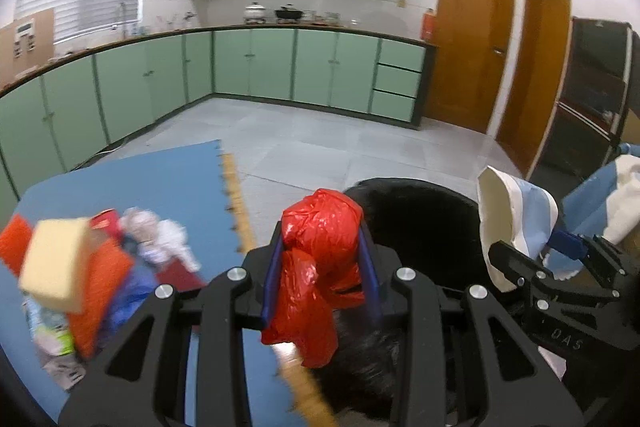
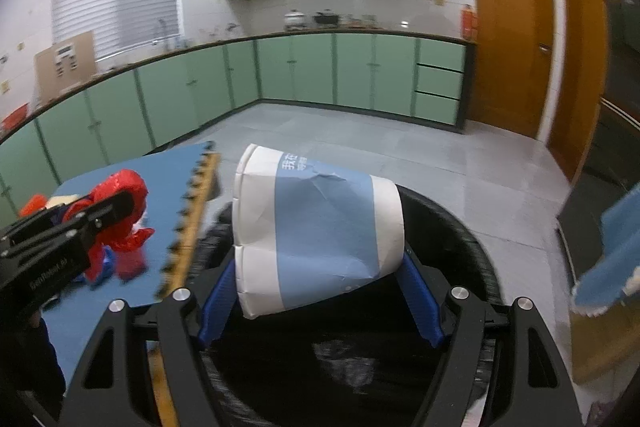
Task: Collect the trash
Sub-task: 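Carry both items over the black bin and open both grippers to drop them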
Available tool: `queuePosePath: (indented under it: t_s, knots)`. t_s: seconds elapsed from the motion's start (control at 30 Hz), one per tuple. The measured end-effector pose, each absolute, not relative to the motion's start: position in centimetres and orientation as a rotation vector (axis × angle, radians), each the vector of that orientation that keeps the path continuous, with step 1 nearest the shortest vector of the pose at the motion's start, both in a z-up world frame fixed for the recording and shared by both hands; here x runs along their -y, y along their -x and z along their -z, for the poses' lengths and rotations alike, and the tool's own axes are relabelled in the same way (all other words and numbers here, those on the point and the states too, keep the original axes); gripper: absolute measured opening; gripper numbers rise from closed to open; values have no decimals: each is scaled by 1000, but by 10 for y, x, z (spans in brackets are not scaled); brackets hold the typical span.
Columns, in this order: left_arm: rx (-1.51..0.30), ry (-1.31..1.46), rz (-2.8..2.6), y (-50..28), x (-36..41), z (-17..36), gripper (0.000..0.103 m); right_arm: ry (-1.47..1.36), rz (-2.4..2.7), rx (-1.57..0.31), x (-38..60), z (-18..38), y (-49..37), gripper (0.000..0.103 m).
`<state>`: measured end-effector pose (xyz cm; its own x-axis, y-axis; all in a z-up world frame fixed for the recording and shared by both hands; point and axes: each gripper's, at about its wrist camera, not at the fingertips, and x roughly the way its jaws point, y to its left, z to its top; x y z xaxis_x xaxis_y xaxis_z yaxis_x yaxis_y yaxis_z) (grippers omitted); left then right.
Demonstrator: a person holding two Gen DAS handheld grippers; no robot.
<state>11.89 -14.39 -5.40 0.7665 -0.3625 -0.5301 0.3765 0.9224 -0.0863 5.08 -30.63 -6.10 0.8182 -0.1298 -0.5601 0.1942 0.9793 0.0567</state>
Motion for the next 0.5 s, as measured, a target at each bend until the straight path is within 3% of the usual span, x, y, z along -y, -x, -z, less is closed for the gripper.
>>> queuePosePath:
  t_s: [0.37, 0.47, 0.5]
  knots:
    - [-621, -64, 513, -135, 217, 77, 33, -162, 281, -627, 355, 84, -49, 74]
    - [-649, -62, 539, -139, 225, 83, 50, -159, 303, -646, 362, 90, -50, 84]
    - [-656, -57, 549, -139, 227, 82, 61, -159, 312, -646, 365, 90, -47, 89]
